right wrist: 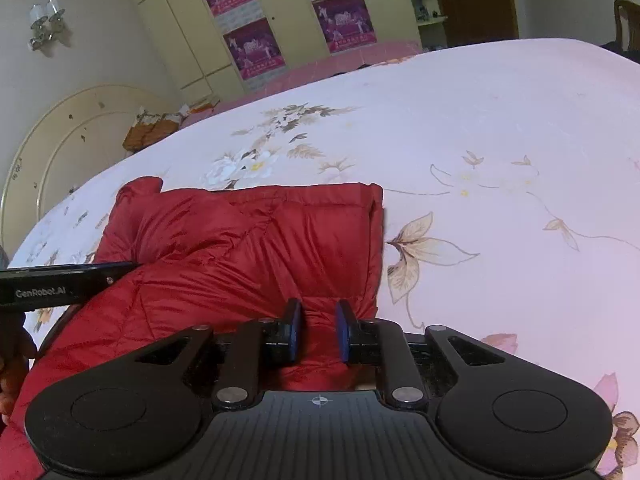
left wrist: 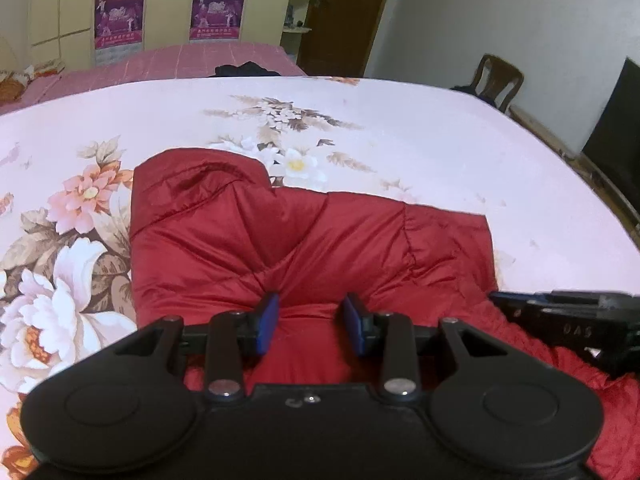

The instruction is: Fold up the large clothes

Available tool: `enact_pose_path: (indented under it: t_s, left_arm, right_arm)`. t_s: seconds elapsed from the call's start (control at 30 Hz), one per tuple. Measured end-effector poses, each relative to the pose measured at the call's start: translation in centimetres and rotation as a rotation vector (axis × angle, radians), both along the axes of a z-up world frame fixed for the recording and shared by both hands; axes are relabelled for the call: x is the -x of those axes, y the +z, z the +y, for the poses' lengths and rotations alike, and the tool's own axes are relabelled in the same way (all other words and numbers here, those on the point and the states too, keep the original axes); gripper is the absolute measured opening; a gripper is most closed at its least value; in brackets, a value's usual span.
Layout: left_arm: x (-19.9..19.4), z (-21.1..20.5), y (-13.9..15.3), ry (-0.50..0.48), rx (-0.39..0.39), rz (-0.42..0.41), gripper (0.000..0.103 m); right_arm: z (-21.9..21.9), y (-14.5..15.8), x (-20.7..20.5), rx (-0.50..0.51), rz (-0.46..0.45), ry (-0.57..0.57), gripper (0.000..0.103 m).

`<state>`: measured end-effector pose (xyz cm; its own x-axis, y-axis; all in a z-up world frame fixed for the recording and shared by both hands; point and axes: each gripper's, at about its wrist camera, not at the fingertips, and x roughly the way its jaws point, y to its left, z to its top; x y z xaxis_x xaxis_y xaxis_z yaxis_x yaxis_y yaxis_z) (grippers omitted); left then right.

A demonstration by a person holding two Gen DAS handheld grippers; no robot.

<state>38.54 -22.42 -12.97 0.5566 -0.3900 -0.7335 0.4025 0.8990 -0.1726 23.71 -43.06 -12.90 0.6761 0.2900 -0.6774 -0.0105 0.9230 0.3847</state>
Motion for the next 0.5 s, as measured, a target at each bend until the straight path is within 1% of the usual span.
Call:
enact_pose_path:
  t_s: [0.1,0.13,0.2,0.33,0.4,0.43,0.5]
  left_arm:
    - [0.7,-0.4,1.0,-0.002,-0.055,-0.018,0.036]
    - [1.2,-0.4,1.6,0.001,-0.066,-0.027,0.036]
    - [2.6,-0.3,2.8,-0.004,-0.072,-0.056,0.036]
    - [5.6,0.0,4.5,-0.007,-0.067,-0.086,0.036]
    - [6.9,-0.2,4.6,-0.016,-0.062,-0.092,0.036]
    - [7.2,-0.5,4.2,-0.019,-0.073,-0.09,0.036]
    - [7.1,-0.8,3.1,-0.017,-0.082,-0.07,0.036]
  right_arm:
    - [-0.3,1.3,-0.4,0.009,0.024,0.0,0.018]
    - [-0.7,2.3,-0.4,0.023,0.009,-0.008,0.018]
    - [-0.8,4.2,1.0,0.023,-0.046,0.0,0.018]
    - [0.4,6.6,3.1,0.042,-0.109,0.092,0.018]
    - [1.6,6.3,3.4,0.065,-0.103,0.145,0.018]
    - [2.2,5.7,3.3,0.09,-0.089,0.163,0.018]
    - [2.9,3.8,2.4,0.135,-0.011,0.162,0.018]
